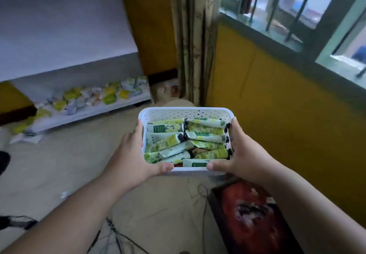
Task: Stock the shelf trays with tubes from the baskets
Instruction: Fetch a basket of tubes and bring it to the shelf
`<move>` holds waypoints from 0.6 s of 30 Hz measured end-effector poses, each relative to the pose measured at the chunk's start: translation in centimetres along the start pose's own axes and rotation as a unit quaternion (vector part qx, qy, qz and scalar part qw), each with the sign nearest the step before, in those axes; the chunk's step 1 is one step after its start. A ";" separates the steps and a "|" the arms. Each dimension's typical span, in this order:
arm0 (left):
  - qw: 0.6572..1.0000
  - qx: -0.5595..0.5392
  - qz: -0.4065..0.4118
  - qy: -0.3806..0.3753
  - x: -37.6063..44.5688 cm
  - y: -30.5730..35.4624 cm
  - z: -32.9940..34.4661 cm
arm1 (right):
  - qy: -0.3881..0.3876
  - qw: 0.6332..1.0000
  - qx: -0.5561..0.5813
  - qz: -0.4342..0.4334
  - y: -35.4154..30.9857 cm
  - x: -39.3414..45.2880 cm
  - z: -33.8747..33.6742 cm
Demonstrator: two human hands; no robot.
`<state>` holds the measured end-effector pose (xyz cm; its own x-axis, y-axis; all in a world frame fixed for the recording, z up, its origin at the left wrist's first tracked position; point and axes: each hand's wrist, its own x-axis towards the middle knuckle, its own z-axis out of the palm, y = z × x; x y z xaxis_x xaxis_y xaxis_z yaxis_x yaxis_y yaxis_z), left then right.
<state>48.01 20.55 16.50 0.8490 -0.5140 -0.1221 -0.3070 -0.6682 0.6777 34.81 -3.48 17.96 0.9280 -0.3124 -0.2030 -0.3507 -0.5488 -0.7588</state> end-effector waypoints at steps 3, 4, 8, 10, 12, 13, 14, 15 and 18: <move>0.998 0.011 -0.054 0.043 2.5 -3.9 -4.8 | -0.044 0.998 -0.029 -0.031 -5.0 7.1 2.4; 0.996 0.007 -0.071 0.057 3.5 -5.3 -5.8 | -0.058 0.997 -0.037 -0.046 -6.2 9.7 3.3; 0.986 -0.011 -0.130 0.102 8.0 -10.5 -9.5 | -0.123 0.985 -0.072 -0.094 -10.6 20.1 7.0; 0.980 -0.024 -0.144 0.136 10.9 -13.1 -11.5 | -0.150 0.976 -0.098 -0.121 -12.8 25.6 8.9; 0.972 -0.030 -0.155 0.172 14.2 -15.3 -13.8 | -0.169 0.967 -0.123 -0.143 -15.1 31.4 10.6; 0.967 -0.033 -0.171 0.184 15.7 -16.3 -15.2 | -0.187 0.960 -0.139 -0.154 -16.9 34.4 11.4; 0.961 -0.041 -0.189 0.196 17.1 -17.3 -16.6 | -0.203 0.953 -0.152 -0.167 -18.7 37.1 12.3; 0.955 -0.050 -0.204 0.211 18.4 -18.3 -18.1 | -0.213 0.944 -0.167 -0.186 -20.7 39.7 13.2; 0.936 -0.045 -0.252 0.241 21.3 -21.4 -22.8 | -0.245 0.920 -0.196 -0.235 -26.6 46.2 16.4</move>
<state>82.51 36.16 15.98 0.9783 0.1722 -0.1154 0.2041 -0.7018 0.6825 89.08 9.35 18.59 0.9006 0.3650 -0.2361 0.1753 -0.8019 -0.5712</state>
